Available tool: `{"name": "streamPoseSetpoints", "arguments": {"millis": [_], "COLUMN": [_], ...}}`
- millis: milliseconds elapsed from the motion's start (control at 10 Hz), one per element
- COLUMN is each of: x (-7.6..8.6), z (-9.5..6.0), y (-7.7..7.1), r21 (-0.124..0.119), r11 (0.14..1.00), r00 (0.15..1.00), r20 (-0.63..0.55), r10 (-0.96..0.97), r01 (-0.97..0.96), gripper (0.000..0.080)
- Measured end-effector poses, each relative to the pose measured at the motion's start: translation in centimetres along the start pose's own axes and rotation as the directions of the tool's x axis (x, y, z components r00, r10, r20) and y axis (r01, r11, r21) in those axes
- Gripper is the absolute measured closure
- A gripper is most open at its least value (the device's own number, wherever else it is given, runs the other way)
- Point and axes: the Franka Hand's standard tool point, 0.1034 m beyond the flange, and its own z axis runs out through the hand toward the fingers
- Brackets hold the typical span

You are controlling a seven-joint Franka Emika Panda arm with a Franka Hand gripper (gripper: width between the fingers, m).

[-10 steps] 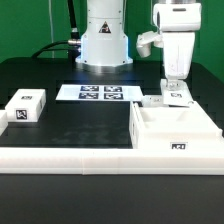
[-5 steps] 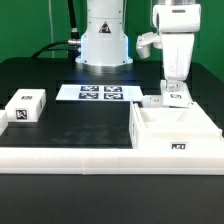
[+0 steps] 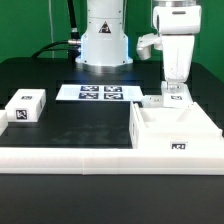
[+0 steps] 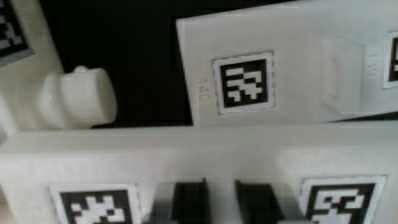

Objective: Assemble cabinet

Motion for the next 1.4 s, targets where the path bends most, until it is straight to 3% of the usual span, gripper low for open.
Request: {"name": "streamPoseSetpoints", "arguments": {"millis": [200, 600, 1100, 1400], "x": [0.0, -0.1, -0.2, -0.1], "z": [0.1, 0.3, 0.2, 0.1], "y": [0.0, 2.0, 2.3, 4.3], "r21": [0.001, -0.027, -0.031, -0.034], "r11": [1.0, 0.999, 0.998, 0.999], "r00": [1.0, 0.999, 0.999, 0.999], "r20": [-0.001, -0.009, -0.005, -0.01], "r10": [-0.005, -0.042, -0.047, -0.036], "r01": [0.005, 0.042, 0.047, 0.036], "gripper": [0.0729, 0.0729, 0.0729, 0.0729]}}
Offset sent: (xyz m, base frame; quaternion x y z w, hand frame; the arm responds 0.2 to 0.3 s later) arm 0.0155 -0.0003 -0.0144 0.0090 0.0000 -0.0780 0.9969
